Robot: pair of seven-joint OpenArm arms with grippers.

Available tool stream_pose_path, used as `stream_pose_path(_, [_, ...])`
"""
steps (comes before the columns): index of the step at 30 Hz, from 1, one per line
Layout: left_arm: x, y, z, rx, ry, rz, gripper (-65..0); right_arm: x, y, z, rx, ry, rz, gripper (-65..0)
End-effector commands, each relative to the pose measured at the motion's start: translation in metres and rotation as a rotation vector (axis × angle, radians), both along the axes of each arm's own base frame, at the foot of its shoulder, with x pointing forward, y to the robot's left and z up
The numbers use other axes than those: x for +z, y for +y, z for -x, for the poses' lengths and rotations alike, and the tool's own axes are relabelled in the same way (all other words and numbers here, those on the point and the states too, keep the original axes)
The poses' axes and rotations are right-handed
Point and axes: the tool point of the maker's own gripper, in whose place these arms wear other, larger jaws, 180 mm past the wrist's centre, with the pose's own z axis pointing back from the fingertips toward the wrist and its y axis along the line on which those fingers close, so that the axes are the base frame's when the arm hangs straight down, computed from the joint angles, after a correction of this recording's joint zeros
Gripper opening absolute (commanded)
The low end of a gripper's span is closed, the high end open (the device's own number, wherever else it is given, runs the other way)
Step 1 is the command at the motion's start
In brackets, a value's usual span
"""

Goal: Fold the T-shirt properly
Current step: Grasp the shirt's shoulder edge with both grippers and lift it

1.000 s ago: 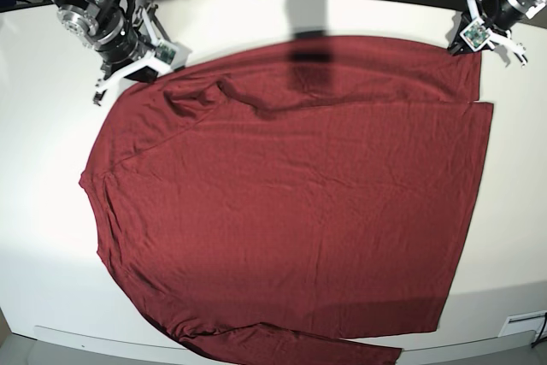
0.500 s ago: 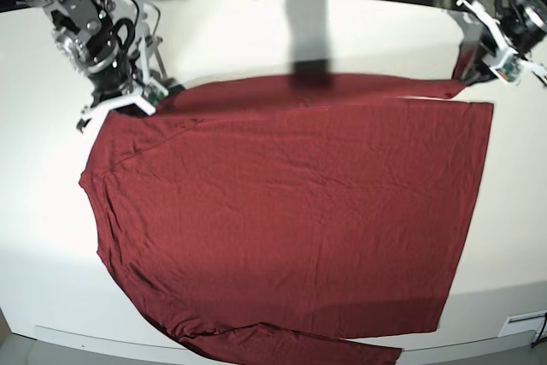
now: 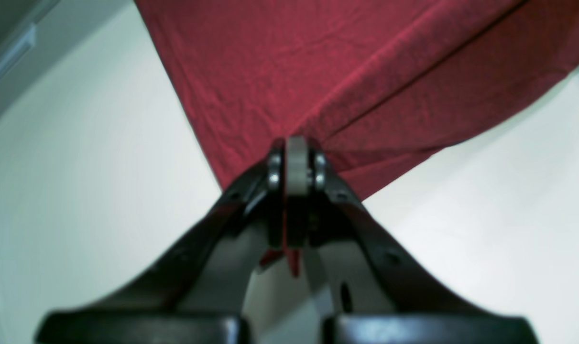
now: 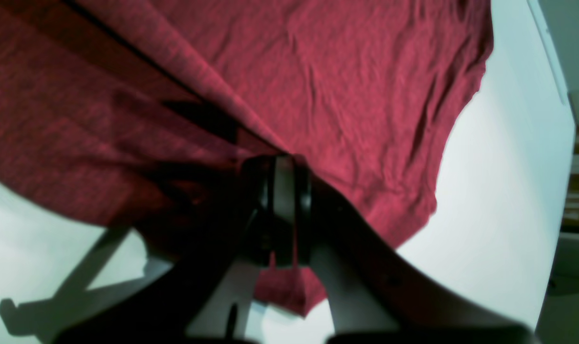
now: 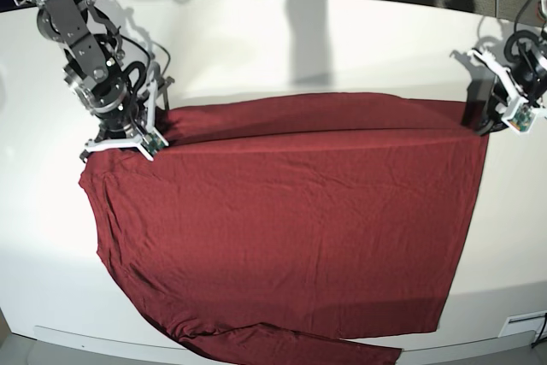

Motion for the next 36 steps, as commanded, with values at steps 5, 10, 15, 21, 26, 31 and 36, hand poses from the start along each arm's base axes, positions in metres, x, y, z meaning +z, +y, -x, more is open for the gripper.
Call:
stream_pose_path(5, [0.001, 0.018, -0.024, 0.049, -0.031, 0.017, -65.0, 0.024, 0.001, -0.028, 0.007, -0.082, -0.003, -65.0])
stream_pose_path(10, [-0.029, -0.002, -0.035, -0.002, 0.042, 0.033, -65.0, 0.034, 0.001, -0.038, 0.005, -0.108, -0.006, -65.0])
stream_pose_path(15, [-0.047, -0.012, -0.052, -0.044, 0.080, -0.018, -65.0, 0.036, -0.003, -0.043, -0.006, -0.112, 0.003, -65.0])
stream_pose_path(21, [-0.038, 0.010, -0.080, 0.054, 0.049, -0.058, -65.0, 0.027, -0.022, -0.058, -0.070, -0.093, 0.010, -65.0])
stream_pose_path(26, [-0.036, 0.010, -0.082, 0.055, 0.047, -0.060, -65.0, 0.029, -0.007, -0.070, -0.064, -0.088, -0.055, -65.0])
stream_pose_path(31, [-0.037, 0.018, -0.084, 0.100, 0.048, -0.081, -54.6, 0.028, 0.000, -0.071, -0.058, -0.085, -0.069, -65.0])
stream_pose_path(36, [-0.033, 0.038, -0.090, 0.209, 0.018, -0.114, -41.6, 0.030, 0.001, -0.072, -0.063, -0.092, -0.074, -34.3])
